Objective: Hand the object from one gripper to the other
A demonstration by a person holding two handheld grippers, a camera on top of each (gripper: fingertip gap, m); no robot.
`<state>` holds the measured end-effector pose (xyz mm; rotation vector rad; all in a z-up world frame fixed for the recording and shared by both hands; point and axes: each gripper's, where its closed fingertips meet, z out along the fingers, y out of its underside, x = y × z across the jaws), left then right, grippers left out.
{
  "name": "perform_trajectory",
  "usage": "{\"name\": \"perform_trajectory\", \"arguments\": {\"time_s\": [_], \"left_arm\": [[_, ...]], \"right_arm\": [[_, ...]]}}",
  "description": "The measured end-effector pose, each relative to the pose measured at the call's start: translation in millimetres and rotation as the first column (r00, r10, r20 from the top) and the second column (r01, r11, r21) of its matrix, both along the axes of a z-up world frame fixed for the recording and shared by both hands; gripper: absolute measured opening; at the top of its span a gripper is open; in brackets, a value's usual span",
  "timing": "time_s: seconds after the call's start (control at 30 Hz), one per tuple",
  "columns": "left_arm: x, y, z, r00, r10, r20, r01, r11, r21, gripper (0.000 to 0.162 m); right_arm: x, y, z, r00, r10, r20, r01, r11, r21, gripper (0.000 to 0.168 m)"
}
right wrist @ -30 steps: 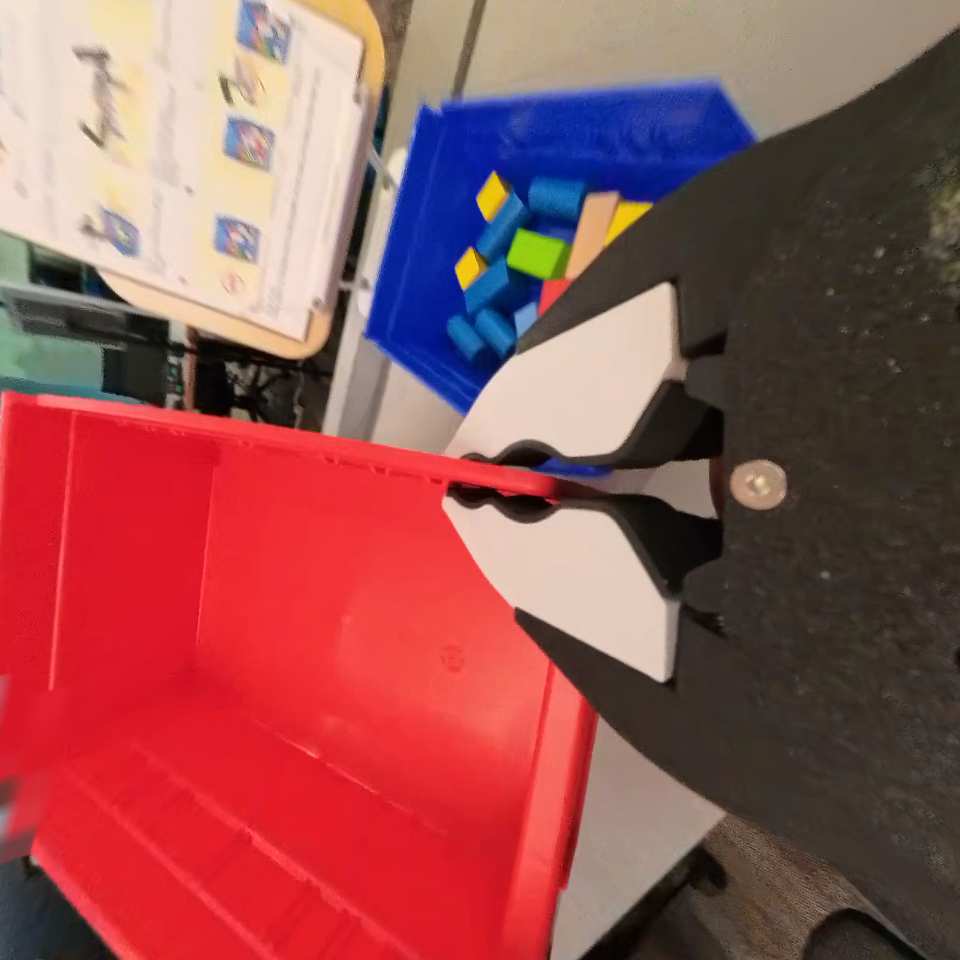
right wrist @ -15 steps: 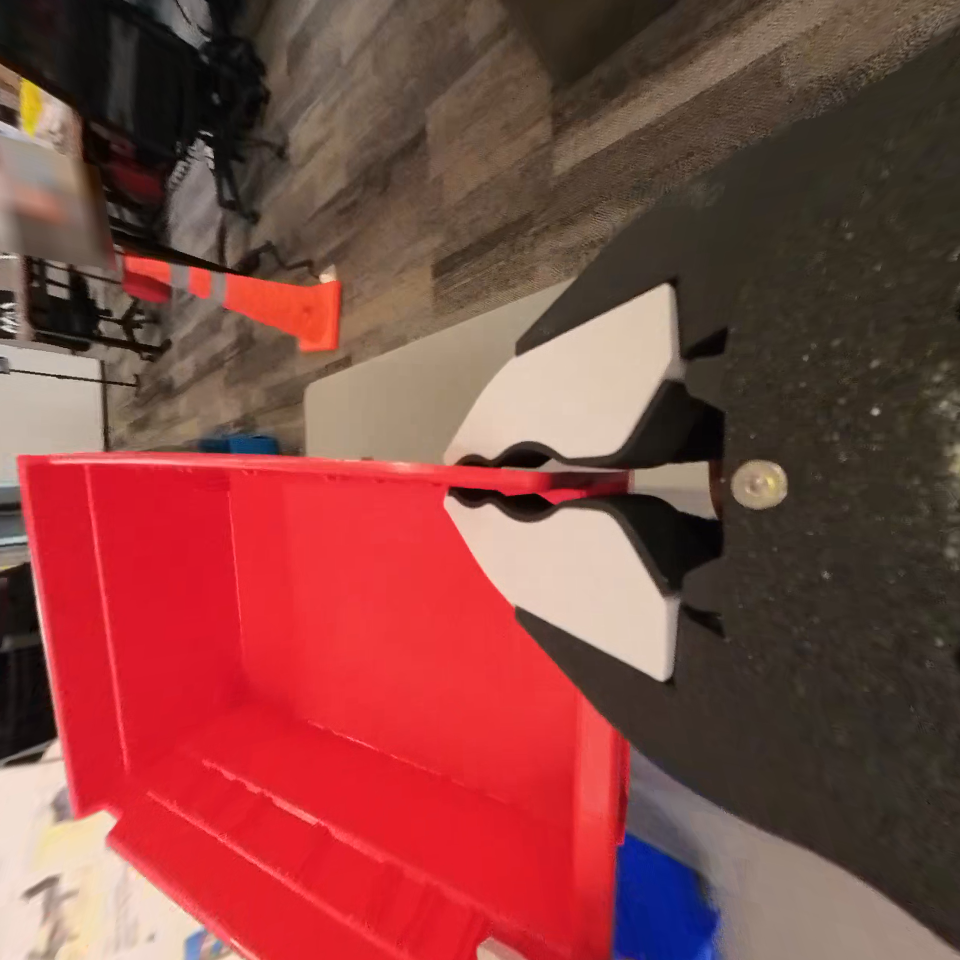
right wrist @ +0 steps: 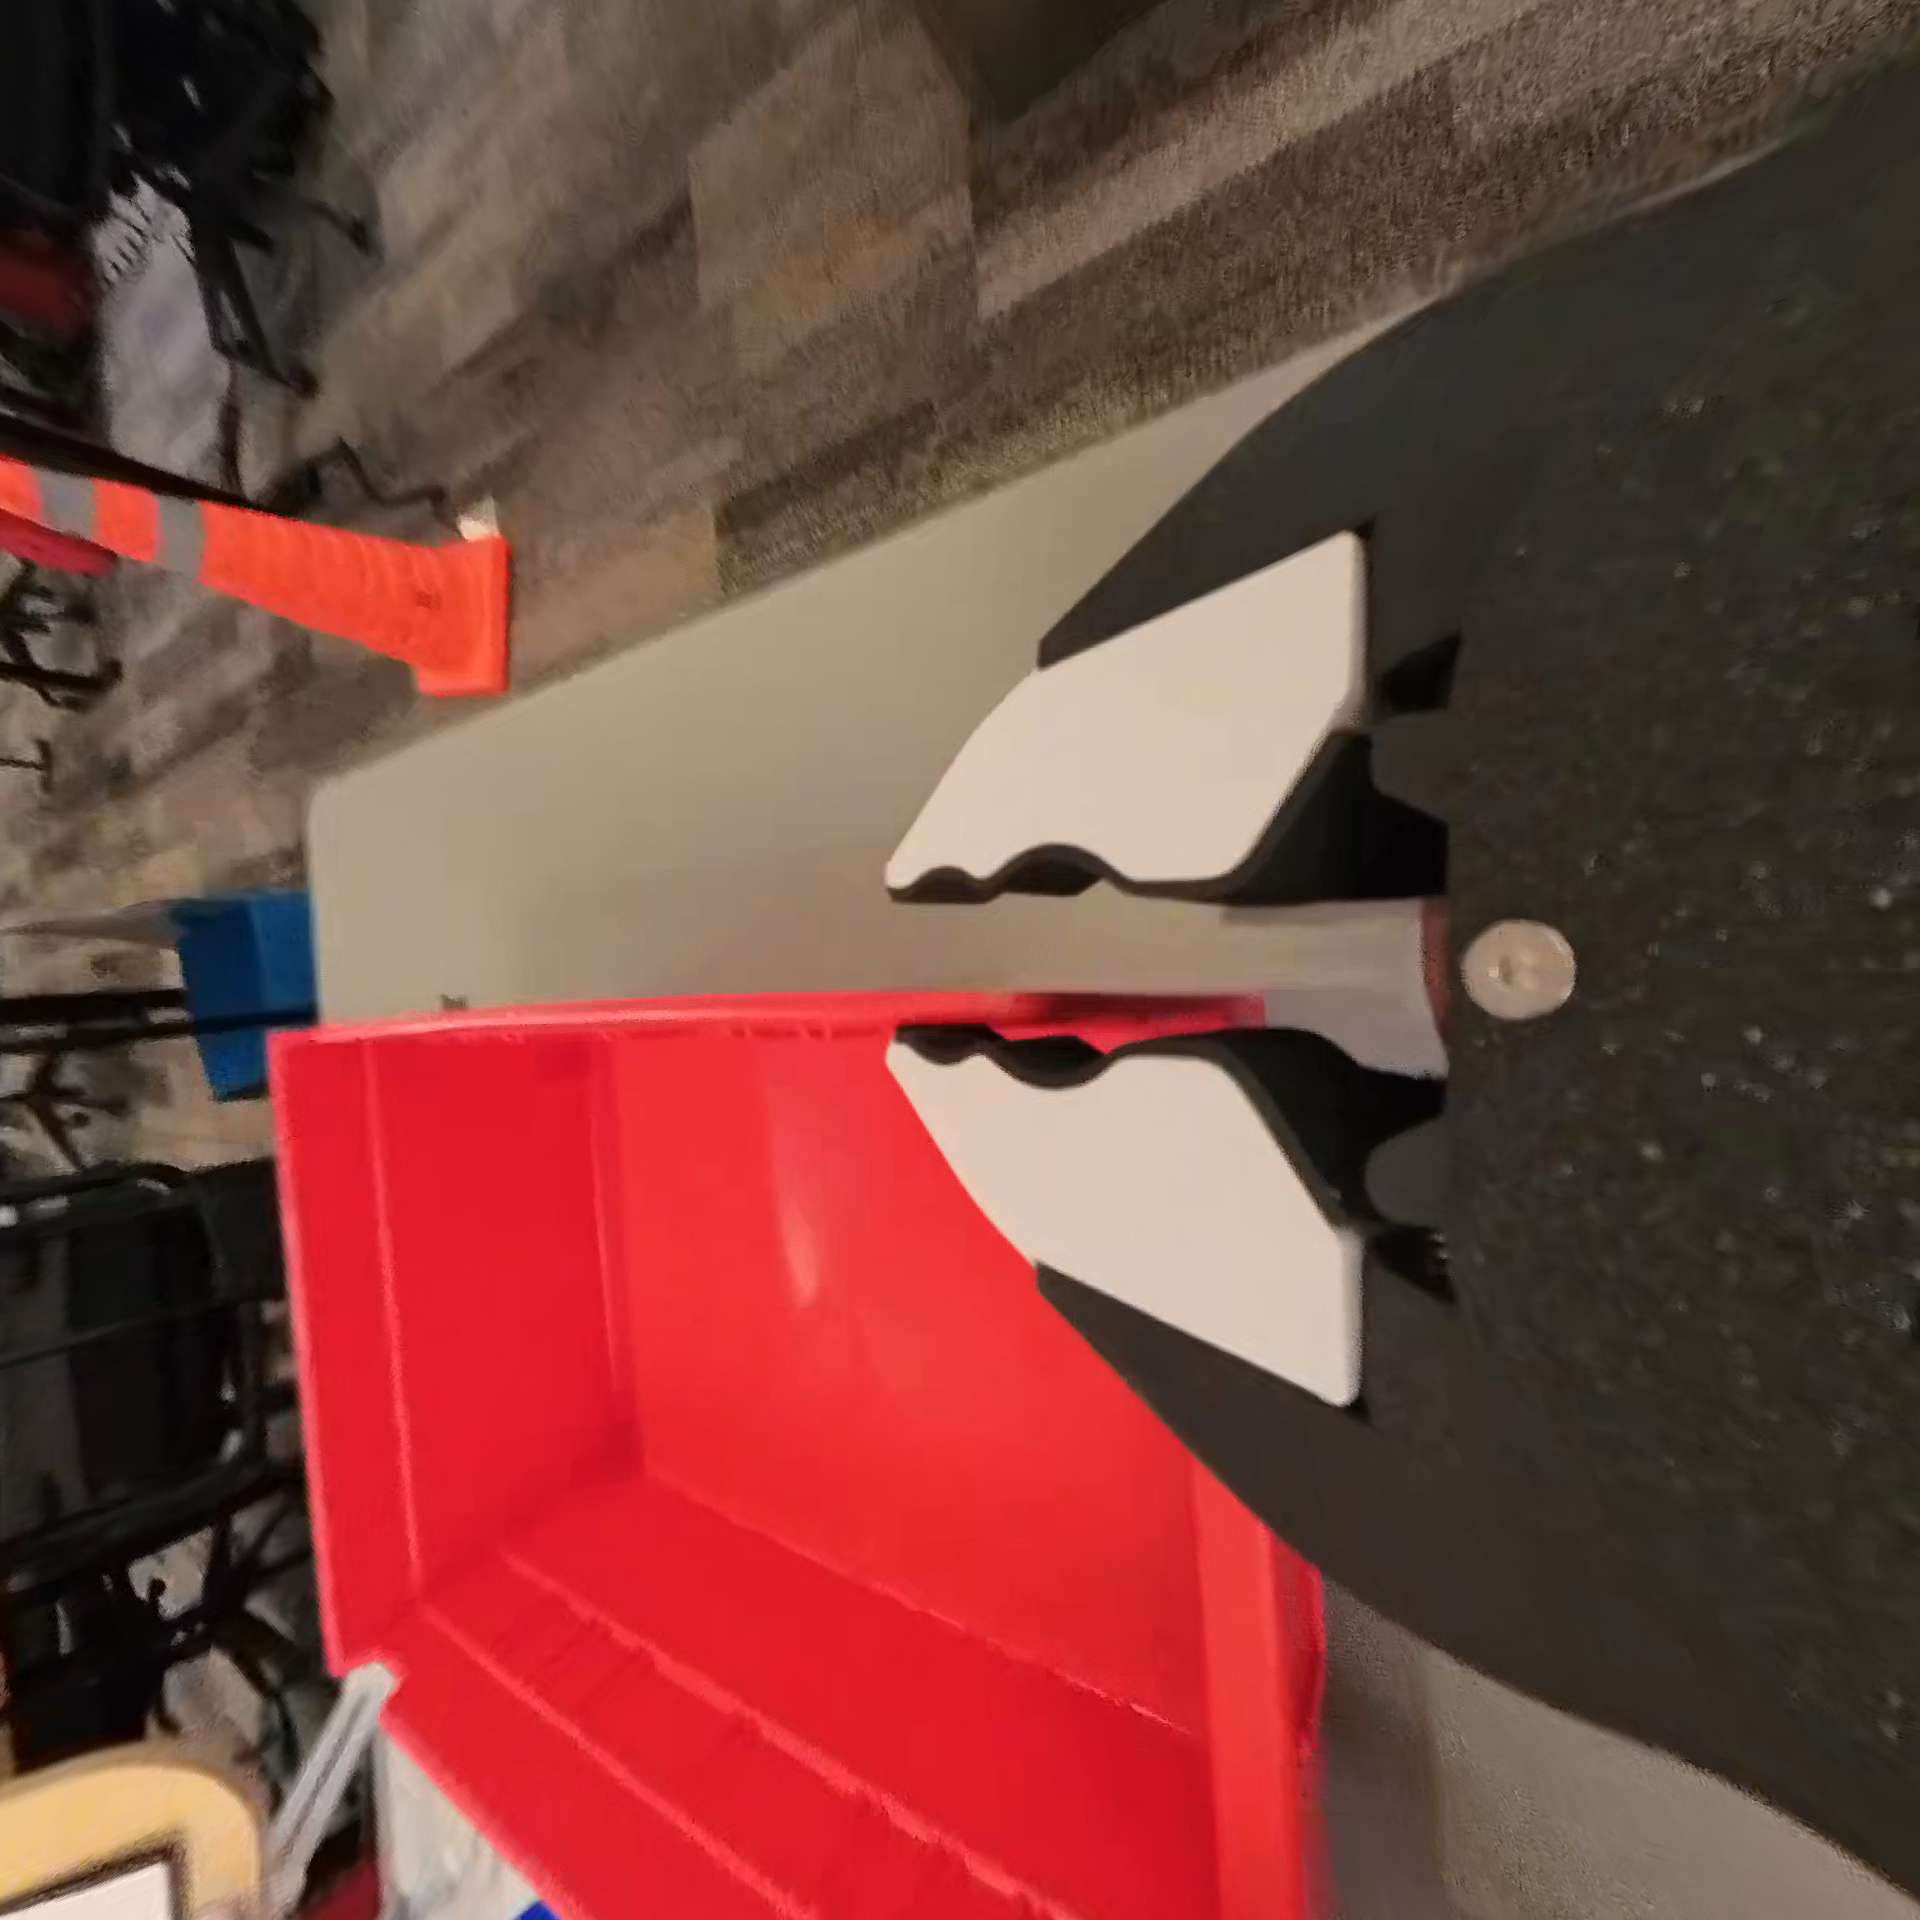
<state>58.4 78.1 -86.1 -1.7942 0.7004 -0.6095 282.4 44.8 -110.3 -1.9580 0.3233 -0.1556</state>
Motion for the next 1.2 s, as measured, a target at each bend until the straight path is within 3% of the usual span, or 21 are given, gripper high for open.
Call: {"name": "perform_trajectory", "arguments": {"time_s": [0.1, 0.17, 0.27, 0.33, 0.4, 0.5, 0.6, 0.63, 0.67, 0.73, 0.8, 0.93, 1.03, 1.1, 1.13, 1.17, 1.2], "left_arm": [[-79.6, -11.2, 75.8, 0.978, -0.047, 0.202, 0.029, 0.996, 0.089, 0.044], [-150.6, -5.0, 102.1, 0.972, -0.013, 0.236, -0.013, 0.994, 0.109, 0.049], [-257.6, 19.7, 81.2, 0.975, 0.164, 0.149, -0.178, 0.980, 0.084, 0.055], [-299.0, 33.1, 48.2, 0.960, 0.255, 0.117, -0.262, 0.964, 0.044, 0.056], [-305.7, 44.2, 15.4, 0.959, 0.270, 0.086, -0.269, 0.963, -0.017, 0.057], [-298.5, 58.3, -18.9, 0.959, 0.283, 0.010, -0.282, 0.958, -0.048, 0.056], [-295.8, 69.4, -36.2, 0.954, 0.301, 0.006, -0.300, 0.951, -0.077, 0.048], [-296.4, 74.5, -40.2, 0.951, 0.308, 0.005, -0.307, 0.948, -0.084, 0.043], [-296.2, 79.3, -43.6, 0.952, 0.307, 0.003, -0.305, 0.948, -0.091, 0.035], [-288.5, 83.1, -44.5, 0.963, 0.267, 0.032, -0.261, 0.957, -0.124, 0.028], [-282.9, 84.8, -44.2, 0.966, 0.257, 0.037, -0.250, 0.959, -0.135, 0.020], [-273.4, 90.3, -45.8, 0.965, 0.260, 0.025, -0.254, 0.957, -0.142, 0.023], [-275.2, 94.9, -44.2, 0.955, 0.297, 0.011, -0.291, 0.944, -0.156, 0.015], [-279.1, 96.4, -43.9, 0.947, 0.322, -0.022, -0.321, 0.936, -0.146, 0.006], [-282.5, 97.1, -43.9, 0.938, 0.344, -0.040, -0.347, 0.928, -0.137, 0.005], [-286.5, 96.8, -42.5, 0.931, 0.361, -0.047, -0.364, 0.921, -0.137, 0.003], [-289.8, 95.6, -38.3, 0.930, 0.365, -0.039, -0.366, 0.919, -0.144, 0.003]], "right_arm": [[5.1, -21.9, 68.0, 0.992, -0.058, 0.111, 0.042, 0.989, 0.143, 0.038], [-19.6, -27.7, 123.5, 0.988, -0.005, 0.156, -0.032, 0.972, 0.232, 0.045], [-92.0, -26.9, 195.7, 0.976, 0.067, 0.208, -0.134, 0.936, 0.326, 0.047], [-160.7, -12.7, 217.0, 0.965, 0.156, 0.210, -0.227, 0.899, 0.375, 0.047], [-231.3, 10.6, 197.4, 0.951, 0.268, 0.155, -0.306, 0.889, 0.339, 0.052], [-316.0, 39.3, 106.9, 0.933, 0.357, -0.045, -0.340, 0.914, 0.221, 0.055], [-350.9, 50.0, 22.3, 0.939, 0.312, -0.144, -0.300, 0.948, 0.103, 0.054], [-353.5, 52.8, 19.2, 0.949, 0.302, -0.092, -0.287, 0.946, 0.148, 0.026], [-351.5, 56.3, 13.0, 0.962, 0.271, -0.039, -0.265, 0.956, 0.124, 0.013], [-345.0, 63.4, 3.4, 0.975, 0.215, 0.057, -0.217, 0.976, 0.023, 0.001], [-341.1, 61.9, 11.0, 0.981, 0.166, 0.098, -0.167, 0.986, 0.010, 0.007], [-317.6, 50.5, 38.4, 0.971, 0.020, 0.238, -0.063, 0.983, 0.173, 0.032], [-316.7, 66.0, 3.3, 0.990, 0.087, 0.108, -0.091, 0.995, 0.036, 0.036], [-326.0, 75.5, -28.2, 0.989, 0.140, 0.048, -0.135, 0.986, -0.094, 0.026], [-329.5, 77.4, -26.7, 0.990, 0.141, 0.015, -0.140, 0.988, -0.062, 0.020], [-327.0, 75.4, -26.0, 0.995, 0.096, -0.035, -0.098, 0.994, -0.053, 0.003], [-329.4, 75.2, -22.9, 0.994, 0.103, -0.048, -0.105, 0.994, -0.042, 0.003]]}}
